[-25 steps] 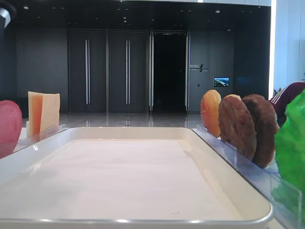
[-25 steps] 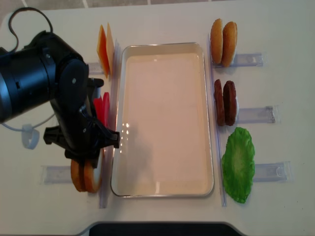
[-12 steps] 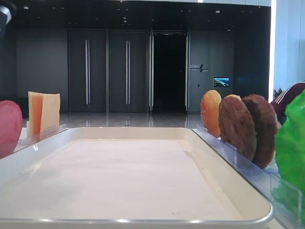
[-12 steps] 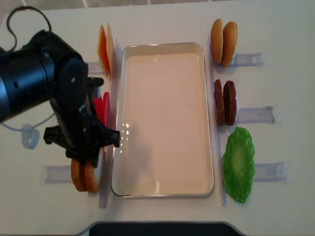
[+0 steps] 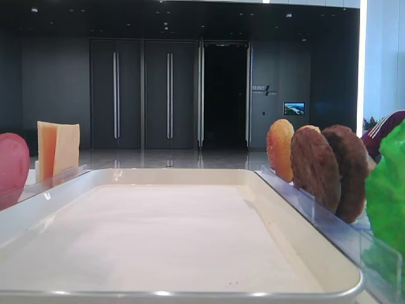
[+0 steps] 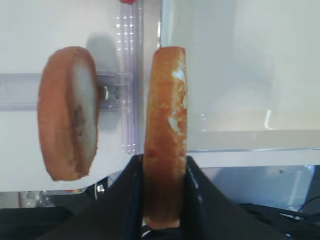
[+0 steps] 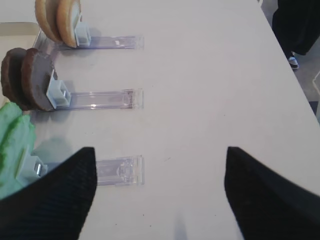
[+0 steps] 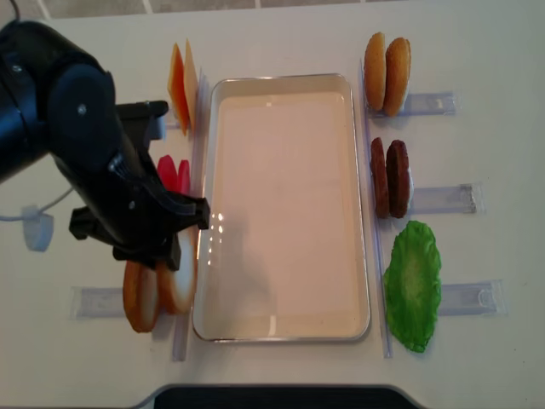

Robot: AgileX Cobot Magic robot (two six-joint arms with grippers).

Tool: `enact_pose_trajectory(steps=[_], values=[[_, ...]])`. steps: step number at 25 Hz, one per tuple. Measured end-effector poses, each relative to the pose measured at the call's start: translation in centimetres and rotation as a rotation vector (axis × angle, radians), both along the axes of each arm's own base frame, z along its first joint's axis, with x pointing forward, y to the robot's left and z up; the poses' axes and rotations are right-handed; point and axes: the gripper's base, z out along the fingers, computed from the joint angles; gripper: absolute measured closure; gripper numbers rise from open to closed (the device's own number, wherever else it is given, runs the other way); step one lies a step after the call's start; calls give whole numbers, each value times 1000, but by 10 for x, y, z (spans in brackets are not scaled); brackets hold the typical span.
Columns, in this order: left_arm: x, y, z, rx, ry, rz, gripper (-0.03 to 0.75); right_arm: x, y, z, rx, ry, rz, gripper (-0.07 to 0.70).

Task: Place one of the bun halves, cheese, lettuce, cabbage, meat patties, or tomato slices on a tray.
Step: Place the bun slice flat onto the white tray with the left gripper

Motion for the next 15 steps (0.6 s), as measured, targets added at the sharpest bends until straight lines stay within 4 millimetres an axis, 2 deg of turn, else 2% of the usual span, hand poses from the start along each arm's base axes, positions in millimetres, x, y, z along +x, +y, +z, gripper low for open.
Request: enact_pose_trajectory(steps=[8,15], values=[[-13,-8,39,-299,-187,-59,566,0,0,0,0,0,0,97],[-11,-24,49,-496,-295,-198,566,0,0,0,0,0,0,97]])
